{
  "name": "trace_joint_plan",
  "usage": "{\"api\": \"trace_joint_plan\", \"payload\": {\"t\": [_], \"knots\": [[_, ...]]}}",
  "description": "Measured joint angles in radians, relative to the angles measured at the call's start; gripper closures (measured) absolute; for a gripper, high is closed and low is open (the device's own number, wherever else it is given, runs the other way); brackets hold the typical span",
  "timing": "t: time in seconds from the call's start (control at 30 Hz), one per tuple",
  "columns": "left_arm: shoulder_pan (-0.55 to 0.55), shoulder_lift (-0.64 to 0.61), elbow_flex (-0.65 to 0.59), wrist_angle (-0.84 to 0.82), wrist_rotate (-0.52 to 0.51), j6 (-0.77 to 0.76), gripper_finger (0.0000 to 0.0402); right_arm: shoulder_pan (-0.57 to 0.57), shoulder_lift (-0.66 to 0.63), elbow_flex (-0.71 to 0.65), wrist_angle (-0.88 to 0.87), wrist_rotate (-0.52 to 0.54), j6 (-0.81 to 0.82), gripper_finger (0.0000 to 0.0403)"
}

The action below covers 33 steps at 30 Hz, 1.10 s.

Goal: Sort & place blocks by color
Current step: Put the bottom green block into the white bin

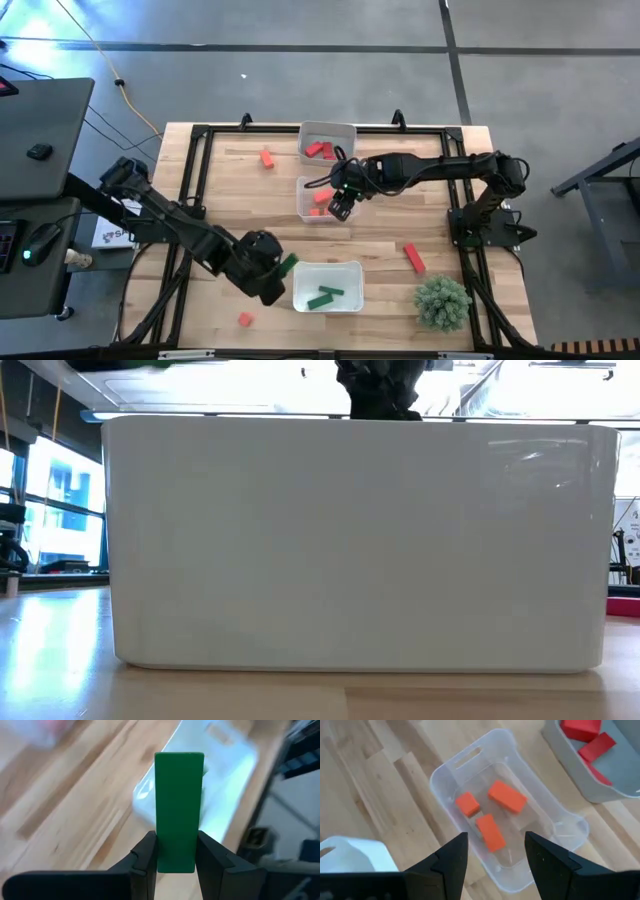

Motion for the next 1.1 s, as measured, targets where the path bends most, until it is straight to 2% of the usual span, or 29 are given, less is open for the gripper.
{"api": "trace_joint_plan", "payload": {"t": [0.1,0.2,0.27,0.33,0.67,1.1], "knots": [[0.025,-0.019,0.001,0.085,-0.008,0.108,0.0324,-0.029,-0.001,0.000,-0.004,0.000,-0.003,0.0217],[0.046,-0.025,0.001,0.201,0.042,0.304,0.0324,-0.059,-0.001,0.000,-0.019,0.000,-0.003,0.0217],[0.061,-0.023,0.001,0.250,0.064,0.373,0.0324,-0.078,-0.001,0.000,-0.034,0.000,-0.004,0.0217],[0.079,-0.018,0.001,0.298,0.070,0.398,0.0324,-0.096,-0.001,0.000,-0.059,0.000,-0.012,0.0217],[0.178,0.020,0.001,0.316,0.175,0.514,0.0323,-0.151,-0.001,0.000,-0.174,-0.001,-0.028,0.0217],[0.191,0.227,0.000,0.338,0.324,0.514,0.0323,-0.127,-0.002,0.000,-0.400,-0.099,0.029,0.0217]]}}
